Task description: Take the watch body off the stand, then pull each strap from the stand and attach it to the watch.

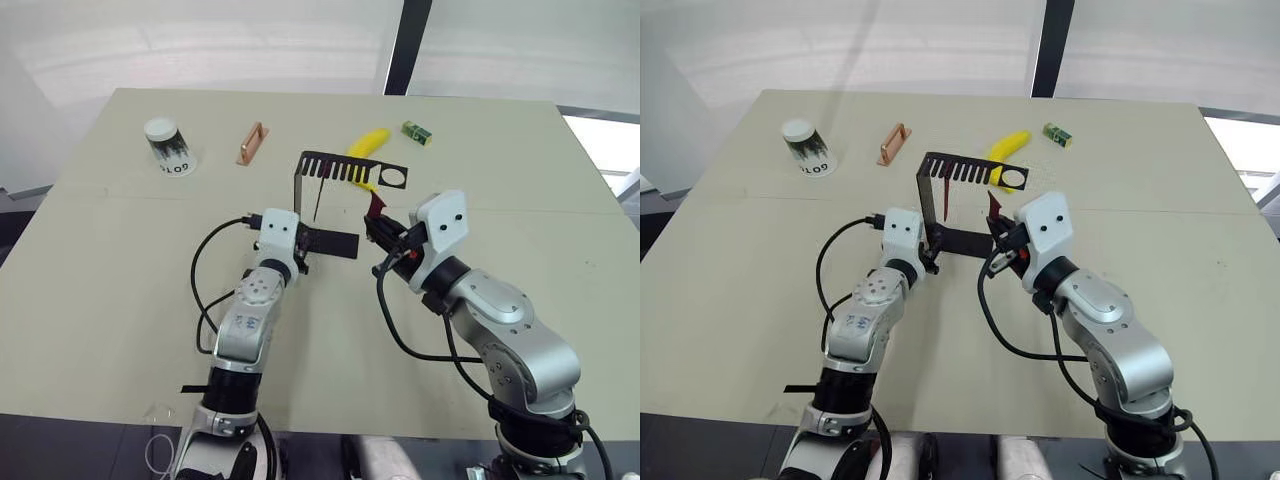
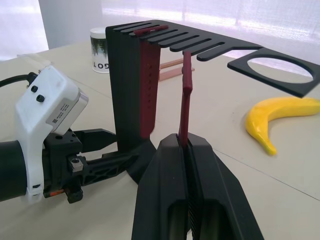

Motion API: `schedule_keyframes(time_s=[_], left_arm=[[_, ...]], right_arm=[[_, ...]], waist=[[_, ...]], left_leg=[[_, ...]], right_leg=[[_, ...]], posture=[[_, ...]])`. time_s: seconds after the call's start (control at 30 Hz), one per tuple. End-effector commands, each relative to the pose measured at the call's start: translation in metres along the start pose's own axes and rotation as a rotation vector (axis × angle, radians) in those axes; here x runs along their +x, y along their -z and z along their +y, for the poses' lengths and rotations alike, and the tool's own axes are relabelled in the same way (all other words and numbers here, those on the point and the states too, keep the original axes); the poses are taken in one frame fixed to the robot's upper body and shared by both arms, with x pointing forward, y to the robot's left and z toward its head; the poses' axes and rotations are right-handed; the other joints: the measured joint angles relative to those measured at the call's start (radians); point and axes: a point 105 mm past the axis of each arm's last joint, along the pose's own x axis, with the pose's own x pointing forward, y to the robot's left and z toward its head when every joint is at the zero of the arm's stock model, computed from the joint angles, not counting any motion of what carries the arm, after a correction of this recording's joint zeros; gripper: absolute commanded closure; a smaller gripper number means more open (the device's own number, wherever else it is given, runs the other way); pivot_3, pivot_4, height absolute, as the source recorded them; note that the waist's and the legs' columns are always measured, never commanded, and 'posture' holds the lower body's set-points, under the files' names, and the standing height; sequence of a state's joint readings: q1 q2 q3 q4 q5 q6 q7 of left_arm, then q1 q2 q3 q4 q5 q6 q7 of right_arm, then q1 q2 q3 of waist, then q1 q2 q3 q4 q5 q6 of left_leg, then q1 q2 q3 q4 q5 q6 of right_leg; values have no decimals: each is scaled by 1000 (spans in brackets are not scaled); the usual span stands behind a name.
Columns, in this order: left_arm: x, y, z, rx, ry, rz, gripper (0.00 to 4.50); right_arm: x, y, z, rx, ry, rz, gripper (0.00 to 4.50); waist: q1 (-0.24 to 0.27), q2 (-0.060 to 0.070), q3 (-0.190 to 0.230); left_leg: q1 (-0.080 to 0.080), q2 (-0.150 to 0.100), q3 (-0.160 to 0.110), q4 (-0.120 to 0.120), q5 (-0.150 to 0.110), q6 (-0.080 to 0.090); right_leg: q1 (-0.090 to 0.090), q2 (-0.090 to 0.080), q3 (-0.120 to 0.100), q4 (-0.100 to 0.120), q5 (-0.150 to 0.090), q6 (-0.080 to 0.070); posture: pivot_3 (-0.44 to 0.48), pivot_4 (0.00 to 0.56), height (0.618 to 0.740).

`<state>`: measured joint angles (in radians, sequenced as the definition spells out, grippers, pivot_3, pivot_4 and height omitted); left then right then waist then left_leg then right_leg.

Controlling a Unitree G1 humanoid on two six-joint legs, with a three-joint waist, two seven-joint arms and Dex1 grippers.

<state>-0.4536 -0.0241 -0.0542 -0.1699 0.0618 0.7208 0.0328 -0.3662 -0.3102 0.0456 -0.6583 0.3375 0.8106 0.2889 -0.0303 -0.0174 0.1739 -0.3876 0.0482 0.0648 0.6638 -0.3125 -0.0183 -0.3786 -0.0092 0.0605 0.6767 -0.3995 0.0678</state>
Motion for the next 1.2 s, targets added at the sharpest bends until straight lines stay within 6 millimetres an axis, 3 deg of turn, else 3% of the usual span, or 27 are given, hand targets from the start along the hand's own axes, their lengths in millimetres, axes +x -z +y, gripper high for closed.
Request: schedule_keyframes(time_s=[0.03, 0.27, 0.37, 0.47, 0.67, 0.83, 1.0, 1.1, 1.17, 1.2], left_arm=[[-15, -24, 2, -11, 38, -84, 169], [-50, -17, 20, -23, 166, -69, 77], [-74, -15, 12, 18, 363, -138, 77], [-103, -3, 13, -101, 579, -92, 77], [-123, -30, 13, -178, 906, -79, 77], [-121, -71, 12, -304, 1071, -152, 77], [-107, -84, -1, -270, 1129, -180, 77], [-100, -90, -9, -293, 1153, -207, 932], [-98, -92, -17, -293, 1173, -208, 1746], [-97, -93, -19, -296, 1173, -208, 1746]], right_arm=[[-6, -10, 1, -20, -33, -45, 4500], [-12, -10, -5, -15, -94, -34, 4500], [-14, -7, -8, -32, -132, -16, 4500], [-15, -5, -7, -8, -216, 0, 4500], [-20, -8, -3, 228, -423, 18, 4500], [-30, -20, 6, 378, -630, 19, 4500], [-26, -28, 10, 447, -717, 15, 4500], [-21, -30, 13, 453, -739, 18, 4500], [-21, -28, 16, 433, -756, 31, 4500], [-21, -27, 17, 427, -762, 35, 4500]], waist=[[1, 0, 0], [-5, 0, 0], [-7, 0, 0], [-8, 0, 0], [-4, 0, 0], [-2, 0, 0], [-12, 0, 0], [-18, 0, 0], [-23, 0, 0], [-23, 0, 0]], left_leg=[[0, 0, 0, 0, 0, 0], [1, 0, 0, -1, 0, 0], [0, 0, 0, 0, 0, 0], [1, 0, 0, -1, 0, 0], [1, -1, -2, 0, 0, 0], [0, 0, -4, 0, -1, 2], [0, 0, -4, 0, -1, 2], [0, 0, -4, 1, -1, 2], [0, 0, -4, 1, -1, 2], [0, 0, -4, 0, -1, 2]], right_leg=[[0, 0, 0, 0, 0, 0], [0, 0, 0, -1, 0, 0], [0, 0, 0, -2, 0, 0], [1, 0, 0, -2, 0, 0], [3, 0, -1, -5, 0, 0], [3, -1, -2, -3, 0, 0], [3, 0, -2, -4, 0, 0], [3, 0, -2, -4, 0, 0], [3, 0, -3, -3, 0, 0], [3, 0, -3, -3, 0, 0]], posture=[[0, 150, 740], [0, 150, 740], [0, 150, 740], [0, 150, 740], [0, 150, 740], [0, 150, 740], [0, 150, 740], [0, 150, 740], [0, 150, 740], [0, 150, 740]])
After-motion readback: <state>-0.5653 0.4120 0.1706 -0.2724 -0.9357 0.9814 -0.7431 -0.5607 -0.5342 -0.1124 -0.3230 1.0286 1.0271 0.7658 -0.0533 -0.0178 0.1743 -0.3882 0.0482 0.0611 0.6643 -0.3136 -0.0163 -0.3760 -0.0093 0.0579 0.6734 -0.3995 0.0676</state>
